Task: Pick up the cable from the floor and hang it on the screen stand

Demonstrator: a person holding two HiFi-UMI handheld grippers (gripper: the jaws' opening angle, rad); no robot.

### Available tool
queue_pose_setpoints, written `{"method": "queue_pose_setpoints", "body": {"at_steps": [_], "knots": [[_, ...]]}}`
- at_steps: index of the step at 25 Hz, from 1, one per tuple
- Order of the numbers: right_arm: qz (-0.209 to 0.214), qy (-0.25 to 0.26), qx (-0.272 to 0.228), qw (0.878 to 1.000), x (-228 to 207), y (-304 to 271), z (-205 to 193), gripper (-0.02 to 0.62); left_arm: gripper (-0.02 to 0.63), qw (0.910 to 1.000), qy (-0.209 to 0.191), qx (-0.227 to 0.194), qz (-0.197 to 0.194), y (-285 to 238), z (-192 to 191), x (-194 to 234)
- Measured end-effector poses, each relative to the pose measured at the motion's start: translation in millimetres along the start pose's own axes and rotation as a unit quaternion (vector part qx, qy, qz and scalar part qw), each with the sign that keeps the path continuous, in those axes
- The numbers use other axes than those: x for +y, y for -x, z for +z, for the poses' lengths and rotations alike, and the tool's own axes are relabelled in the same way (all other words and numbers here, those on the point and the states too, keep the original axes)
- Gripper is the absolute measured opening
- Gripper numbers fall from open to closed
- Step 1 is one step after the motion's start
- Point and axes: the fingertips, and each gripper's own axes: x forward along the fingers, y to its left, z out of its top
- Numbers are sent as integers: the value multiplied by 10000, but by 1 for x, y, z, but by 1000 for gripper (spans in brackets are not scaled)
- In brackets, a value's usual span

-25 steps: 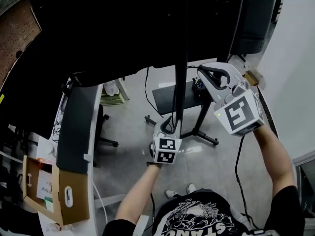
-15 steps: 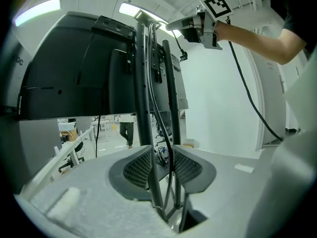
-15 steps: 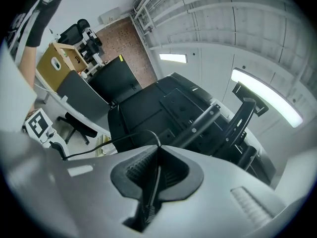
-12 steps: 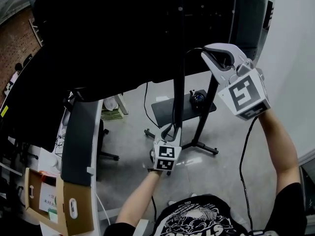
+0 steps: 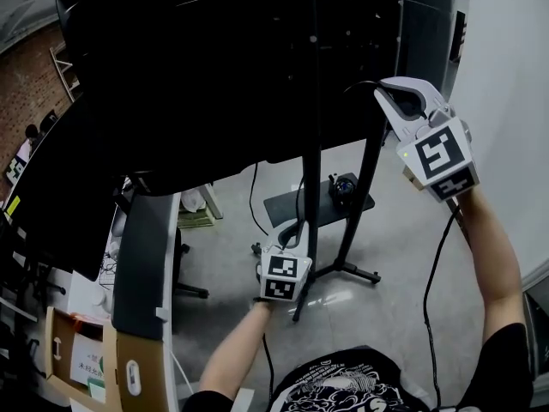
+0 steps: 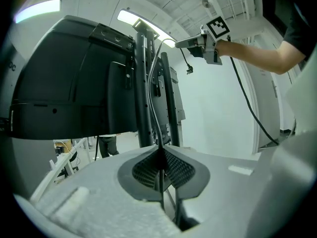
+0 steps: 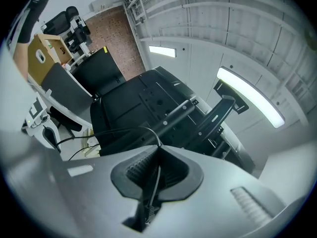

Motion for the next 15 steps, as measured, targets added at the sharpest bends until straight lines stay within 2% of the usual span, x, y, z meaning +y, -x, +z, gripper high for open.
{"method": "queue_pose_setpoints", "body": {"at_steps": [7,15], "knots": [[-374,-337,-1,9987,-36,12,-7,20,11,9993,206,-308,-62,9,70,35],[-626,-653,-121,9958,-71,11,-21,20,12,9988,-51,-398,270,8,156,76]]}}
